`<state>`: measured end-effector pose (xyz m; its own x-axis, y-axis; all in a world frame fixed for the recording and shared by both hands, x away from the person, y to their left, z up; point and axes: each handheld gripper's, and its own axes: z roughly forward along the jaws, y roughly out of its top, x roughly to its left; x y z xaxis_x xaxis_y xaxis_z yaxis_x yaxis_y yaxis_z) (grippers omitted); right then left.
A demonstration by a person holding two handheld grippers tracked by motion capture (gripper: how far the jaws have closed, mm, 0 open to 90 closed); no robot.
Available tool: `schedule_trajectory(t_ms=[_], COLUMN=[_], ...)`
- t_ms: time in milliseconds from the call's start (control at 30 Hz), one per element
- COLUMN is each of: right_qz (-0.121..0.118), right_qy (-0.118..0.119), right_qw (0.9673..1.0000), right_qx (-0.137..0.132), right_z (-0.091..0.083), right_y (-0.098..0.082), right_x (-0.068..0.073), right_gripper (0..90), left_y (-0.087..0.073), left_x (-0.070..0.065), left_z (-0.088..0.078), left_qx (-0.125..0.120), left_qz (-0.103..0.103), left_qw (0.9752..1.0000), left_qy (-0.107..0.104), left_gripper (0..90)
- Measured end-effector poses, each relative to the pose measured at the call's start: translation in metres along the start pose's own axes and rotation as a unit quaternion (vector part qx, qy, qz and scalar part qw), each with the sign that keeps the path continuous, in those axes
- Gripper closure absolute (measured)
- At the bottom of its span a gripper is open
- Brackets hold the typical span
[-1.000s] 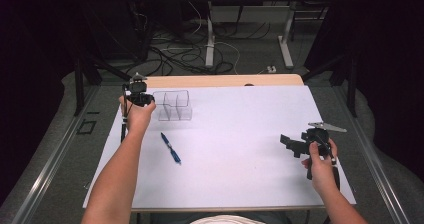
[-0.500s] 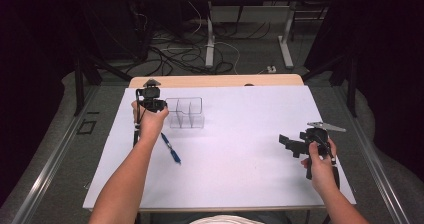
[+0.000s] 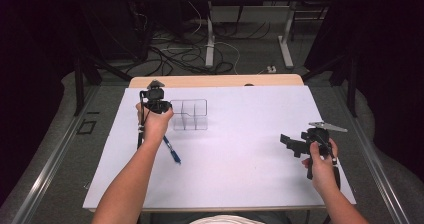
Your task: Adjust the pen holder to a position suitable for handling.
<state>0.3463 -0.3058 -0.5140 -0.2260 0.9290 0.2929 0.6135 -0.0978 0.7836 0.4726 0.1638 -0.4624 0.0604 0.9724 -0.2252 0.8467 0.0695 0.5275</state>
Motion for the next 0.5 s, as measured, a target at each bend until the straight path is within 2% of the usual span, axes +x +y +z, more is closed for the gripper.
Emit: schedule_trajectory(t_ms=[100,133,300,500], right_qz=[-0.001,-0.001,-0.001,0.000], right_qy=[-0.001,-0.001,-0.001,-0.003], right_qw=[1.0000,1.0000,1.0000,1.0000], right_qx=[0.000,0.000,0.000,0.000], right_z=[0.000,0.000,0.000,0.000], right_y=[0.000,0.000,0.000,-0.001], right_x=[0.000,0.000,0.000,0.000], right_gripper=[9.1,9.1,9.1,9.1], left_y=[-0.001,-0.002,-0.006,-0.011], left_x=[0.006,0.007,0.012,0.018], left_z=[0.000,0.001,-0.001,-0.007], left_qx=[-0.006,-0.015,-0.036,-0.083], left_qz=[-0.007,-0.006,0.007,0.024], left_qw=[0.9998,0.9996,0.9984,0.9942], left_qy=[-0.020,-0.023,-0.042,-0.064], left_gripper=[83.6,83.6,76.8,59.0])
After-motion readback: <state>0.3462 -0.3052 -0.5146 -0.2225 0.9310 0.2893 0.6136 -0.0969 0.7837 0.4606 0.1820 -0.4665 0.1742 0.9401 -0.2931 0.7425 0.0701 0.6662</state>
